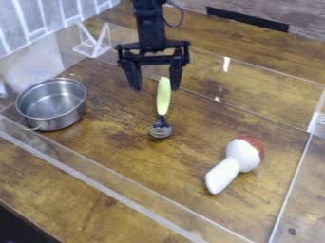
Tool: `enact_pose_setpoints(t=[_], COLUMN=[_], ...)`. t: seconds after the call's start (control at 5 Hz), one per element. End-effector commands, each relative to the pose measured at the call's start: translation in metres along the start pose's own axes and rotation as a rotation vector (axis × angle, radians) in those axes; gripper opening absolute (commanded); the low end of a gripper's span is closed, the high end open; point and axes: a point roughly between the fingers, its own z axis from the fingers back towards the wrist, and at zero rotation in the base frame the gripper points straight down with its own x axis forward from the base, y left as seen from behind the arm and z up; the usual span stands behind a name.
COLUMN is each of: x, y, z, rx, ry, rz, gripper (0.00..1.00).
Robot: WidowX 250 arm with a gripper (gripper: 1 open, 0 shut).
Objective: Move the green spoon to the right
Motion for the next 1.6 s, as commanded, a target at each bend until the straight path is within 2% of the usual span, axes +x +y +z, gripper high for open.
enact_pose_setpoints(t=[0.0, 0.2, 0.4, 1.0, 1.4], x=[0.02, 0.019, 0.017, 0.026, 0.022], y=[0.002, 0.003, 0.003, 0.017, 0.037], z=[0.019, 0.002, -0.007, -0.009, -0.012], rx=[-0.014, 0.0, 0.009, 0.025, 0.032], ry=[-0.066, -0.052, -0.043, -0.043, -0.052], rz=[0.079, 0.079, 0.073, 0.038, 0.103], gripper=[1.0, 1.0, 0.0, 0.0, 0.0])
